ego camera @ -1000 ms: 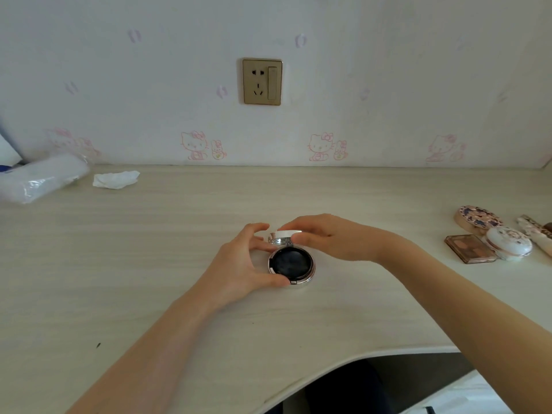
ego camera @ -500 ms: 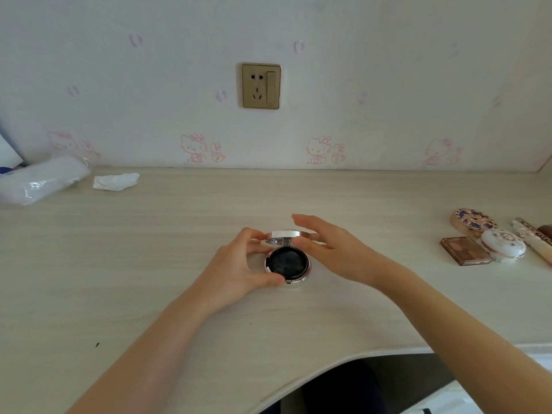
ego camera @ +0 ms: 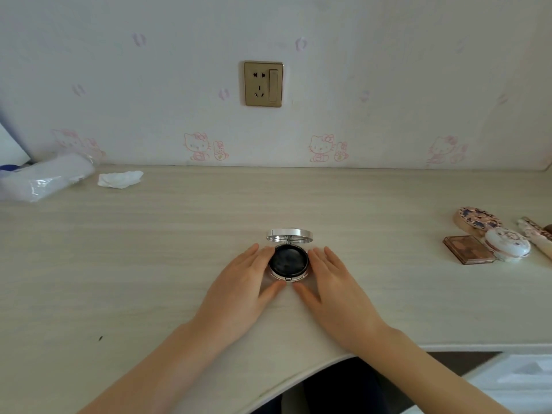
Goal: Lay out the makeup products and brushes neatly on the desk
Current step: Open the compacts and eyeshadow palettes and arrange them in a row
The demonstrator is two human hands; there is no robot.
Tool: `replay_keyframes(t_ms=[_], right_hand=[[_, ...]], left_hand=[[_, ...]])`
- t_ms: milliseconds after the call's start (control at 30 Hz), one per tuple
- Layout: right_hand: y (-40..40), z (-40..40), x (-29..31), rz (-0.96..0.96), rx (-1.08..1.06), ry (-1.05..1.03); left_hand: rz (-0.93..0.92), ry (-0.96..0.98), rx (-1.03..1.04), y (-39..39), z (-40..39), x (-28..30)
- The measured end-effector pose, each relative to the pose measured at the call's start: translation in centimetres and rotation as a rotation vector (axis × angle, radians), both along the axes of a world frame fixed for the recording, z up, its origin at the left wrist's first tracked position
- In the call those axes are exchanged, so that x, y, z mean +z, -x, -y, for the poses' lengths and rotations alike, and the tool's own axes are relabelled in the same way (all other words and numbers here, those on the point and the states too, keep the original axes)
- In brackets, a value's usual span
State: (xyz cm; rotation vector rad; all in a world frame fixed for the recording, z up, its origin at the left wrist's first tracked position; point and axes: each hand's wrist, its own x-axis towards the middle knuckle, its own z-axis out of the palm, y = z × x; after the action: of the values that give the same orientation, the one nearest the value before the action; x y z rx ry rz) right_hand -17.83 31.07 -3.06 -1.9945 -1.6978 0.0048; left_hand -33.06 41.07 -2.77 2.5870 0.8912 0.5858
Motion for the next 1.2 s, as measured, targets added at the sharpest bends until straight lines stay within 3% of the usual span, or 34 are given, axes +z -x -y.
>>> replay_keyframes(t_ms=[233, 700, 1200], right_hand=[[-0.7, -1.6, -0.8, 0.053, -0.019, -0.089], [-3.8, -10.9, 0.4, 0.006, -0.105, 0.029], [-6.2, -18.0, 0.5, -0.019, -0.093, 0.067]], left_hand=[[-0.081, -0.258, 0.016, -0.9, -1.3, -0.1], [-0.010, 0.041, 0.072, -4.3, -10.7, -0.7], [0.009, 0.046, 0.126, -7.0, -17.2, -1.1]])
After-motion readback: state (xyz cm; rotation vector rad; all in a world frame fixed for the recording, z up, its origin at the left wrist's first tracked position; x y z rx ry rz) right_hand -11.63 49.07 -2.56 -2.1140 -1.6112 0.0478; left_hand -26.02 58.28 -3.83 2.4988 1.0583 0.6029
